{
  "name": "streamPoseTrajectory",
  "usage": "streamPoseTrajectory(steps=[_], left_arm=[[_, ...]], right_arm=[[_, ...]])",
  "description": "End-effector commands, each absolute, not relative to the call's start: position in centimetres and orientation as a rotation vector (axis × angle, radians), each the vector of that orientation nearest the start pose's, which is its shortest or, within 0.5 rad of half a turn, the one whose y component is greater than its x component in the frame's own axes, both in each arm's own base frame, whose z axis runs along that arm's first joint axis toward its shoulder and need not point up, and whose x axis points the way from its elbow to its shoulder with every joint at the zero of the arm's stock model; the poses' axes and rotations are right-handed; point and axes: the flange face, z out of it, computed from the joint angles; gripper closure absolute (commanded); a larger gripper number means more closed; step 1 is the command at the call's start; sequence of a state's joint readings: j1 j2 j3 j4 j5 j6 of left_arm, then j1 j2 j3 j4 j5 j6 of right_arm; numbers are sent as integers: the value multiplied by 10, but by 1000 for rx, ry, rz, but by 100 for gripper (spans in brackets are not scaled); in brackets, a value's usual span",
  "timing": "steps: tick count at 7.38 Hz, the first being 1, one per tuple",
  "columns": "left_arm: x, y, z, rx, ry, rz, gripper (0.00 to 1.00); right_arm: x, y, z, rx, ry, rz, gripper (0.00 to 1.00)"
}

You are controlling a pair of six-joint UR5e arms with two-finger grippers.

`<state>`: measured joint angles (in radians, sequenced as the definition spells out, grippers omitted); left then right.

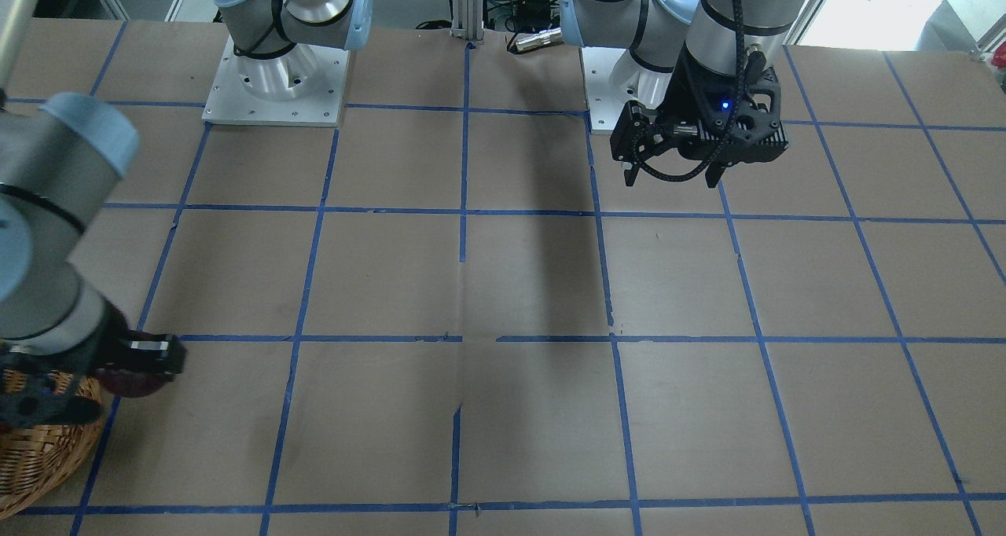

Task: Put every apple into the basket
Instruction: 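Carry the purple apple with the right gripper and release it into the basket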

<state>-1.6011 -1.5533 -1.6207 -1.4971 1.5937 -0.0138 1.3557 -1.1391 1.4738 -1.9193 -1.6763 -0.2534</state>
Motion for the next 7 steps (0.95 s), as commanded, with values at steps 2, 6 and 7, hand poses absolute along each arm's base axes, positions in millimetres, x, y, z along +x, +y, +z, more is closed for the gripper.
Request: streamPoseTrajectory(steps=[2, 6, 7], left_arm=[[-146, -485, 479, 26, 3119, -63, 0], [-146, -485, 478, 26, 3119, -68, 0], [-146, -485, 478, 26, 3119, -68, 0]], right_arm=[[-155, -656, 300, -254, 3240, 44, 73], [-182, -671, 261, -220, 3231, -31, 0], [-179, -672, 268, -222, 3236, -46, 0]])
